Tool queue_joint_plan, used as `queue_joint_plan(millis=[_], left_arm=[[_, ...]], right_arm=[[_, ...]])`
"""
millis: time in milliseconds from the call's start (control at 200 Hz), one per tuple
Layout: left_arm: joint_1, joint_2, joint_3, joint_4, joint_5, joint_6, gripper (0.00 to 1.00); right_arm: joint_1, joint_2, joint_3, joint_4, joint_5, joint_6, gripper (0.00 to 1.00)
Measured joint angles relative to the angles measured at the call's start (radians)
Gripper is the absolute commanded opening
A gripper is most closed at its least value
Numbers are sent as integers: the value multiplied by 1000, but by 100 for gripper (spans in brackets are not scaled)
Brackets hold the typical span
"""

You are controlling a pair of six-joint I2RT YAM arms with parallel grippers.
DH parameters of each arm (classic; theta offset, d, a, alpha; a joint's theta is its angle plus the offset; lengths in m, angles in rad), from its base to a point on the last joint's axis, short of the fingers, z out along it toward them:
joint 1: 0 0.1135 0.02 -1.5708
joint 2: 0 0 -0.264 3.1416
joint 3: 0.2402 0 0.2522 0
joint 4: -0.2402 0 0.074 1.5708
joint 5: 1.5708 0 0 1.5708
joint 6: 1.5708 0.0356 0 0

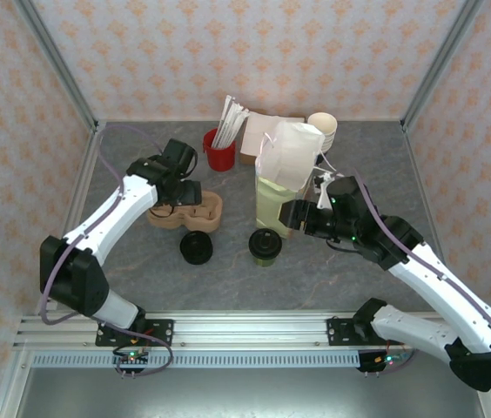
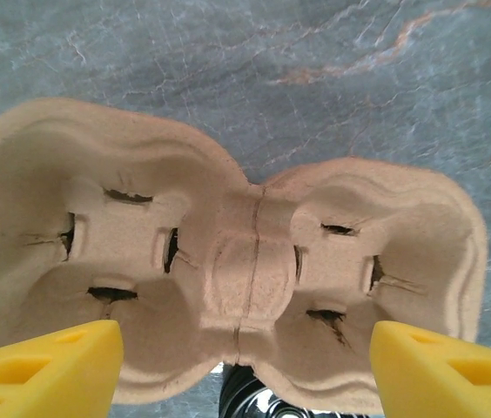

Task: Pack the takeout coffee

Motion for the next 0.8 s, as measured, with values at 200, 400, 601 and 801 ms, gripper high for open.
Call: queue_joint_plan(millis=[200,400,601,801], left_arm=[[0,69,0,8,0,19,66],[0,107,0,23,-1,27,58],[0,129,0,40,-6,38,49],[1,131,0,46,-12,43,44]], right_arm=[[111,83,15,64,-33,44,62],[207,190,53,122,-32,94,61],[220,269,64,168,-24,143,60],[222,327,80,192,-20,170,60]])
